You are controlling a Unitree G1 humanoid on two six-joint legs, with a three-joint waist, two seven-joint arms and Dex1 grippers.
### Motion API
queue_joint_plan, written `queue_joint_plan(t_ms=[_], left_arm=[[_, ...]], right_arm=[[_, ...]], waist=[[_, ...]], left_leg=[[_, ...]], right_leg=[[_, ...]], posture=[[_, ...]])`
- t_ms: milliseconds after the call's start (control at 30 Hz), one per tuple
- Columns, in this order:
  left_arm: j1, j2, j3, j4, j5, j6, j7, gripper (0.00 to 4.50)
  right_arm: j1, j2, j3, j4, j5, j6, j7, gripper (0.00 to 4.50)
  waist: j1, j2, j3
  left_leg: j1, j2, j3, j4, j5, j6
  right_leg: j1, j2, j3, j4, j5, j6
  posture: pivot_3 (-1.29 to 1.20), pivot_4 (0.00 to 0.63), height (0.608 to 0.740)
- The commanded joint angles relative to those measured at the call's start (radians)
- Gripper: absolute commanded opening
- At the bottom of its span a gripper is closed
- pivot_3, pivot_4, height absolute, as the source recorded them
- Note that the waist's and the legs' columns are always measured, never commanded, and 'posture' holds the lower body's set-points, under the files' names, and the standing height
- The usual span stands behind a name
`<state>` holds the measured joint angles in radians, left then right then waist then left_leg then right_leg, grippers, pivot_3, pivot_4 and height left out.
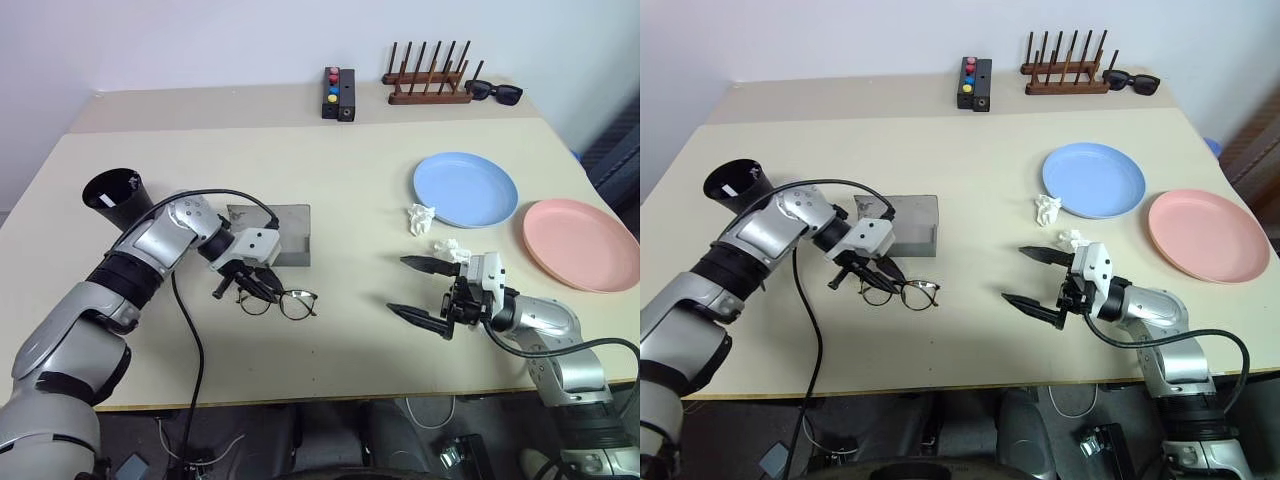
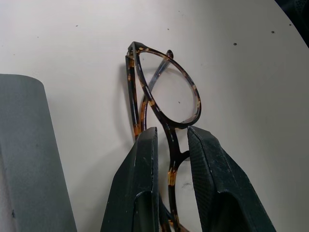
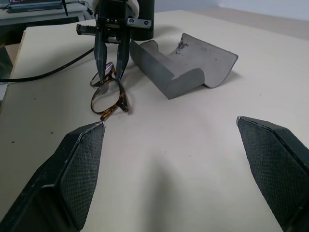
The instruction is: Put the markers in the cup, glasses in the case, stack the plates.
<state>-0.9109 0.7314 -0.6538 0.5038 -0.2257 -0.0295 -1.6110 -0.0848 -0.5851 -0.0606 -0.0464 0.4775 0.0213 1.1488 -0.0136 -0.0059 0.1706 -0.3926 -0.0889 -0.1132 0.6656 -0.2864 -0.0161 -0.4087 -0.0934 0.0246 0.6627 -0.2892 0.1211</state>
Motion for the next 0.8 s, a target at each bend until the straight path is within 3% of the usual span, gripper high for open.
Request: queue_joint_plan(t_ms=[33,433,533,800], left_arm=[[-0.029,-0.004,-0.001,0.008,0.009,-0.015,-0.003,0.95],[-0.033,-0.005,0.007,0.021,0.012,-0.027,-0.003,0.95],[-0.031,-0.010,0.019,0.025,0.019,-0.030,-0.003,0.14],[-0.027,-0.028,0.065,0.034,0.039,-0.036,-0.003,0.06]], right_arm=[[0.000,-0.006,-0.028,-0.055,0.020,-0.006,-0.008,4.50],[-0.004,-0.008,-0.029,-0.057,0.020,-0.005,-0.013,4.50],[-0.005,-0.009,-0.027,-0.070,0.023,0.003,-0.020,4.50],[-0.015,-0.011,-0.025,-0.074,0.025,0.019,-0.028,4.50]], waist=[[0.000,0.000,0.000],[0.000,0.000,0.000],[0.002,0.000,0.000],[0.004,0.000,0.000]], left_leg=[[0.000,0.000,0.000,0.000,0.000,0.000],[0.000,0.000,0.000,0.000,0.000,0.000],[0.000,0.000,0.000,0.000,0.000,0.000],[0.002,0.000,-0.001,0.001,0.000,0.001]], right_leg=[[0.000,0.000,0.000,0.000,0.000,0.000],[0.000,0.000,0.000,0.000,0.000,0.000],[0.000,0.000,0.000,0.000,0.000,0.000],[0.003,0.000,0.000,0.000,0.000,0.000]], posture=[[0.00,0.150,0.740],[0.00,0.150,0.740],[0.00,0.150,0.740],[0.00,0.150,0.740]])
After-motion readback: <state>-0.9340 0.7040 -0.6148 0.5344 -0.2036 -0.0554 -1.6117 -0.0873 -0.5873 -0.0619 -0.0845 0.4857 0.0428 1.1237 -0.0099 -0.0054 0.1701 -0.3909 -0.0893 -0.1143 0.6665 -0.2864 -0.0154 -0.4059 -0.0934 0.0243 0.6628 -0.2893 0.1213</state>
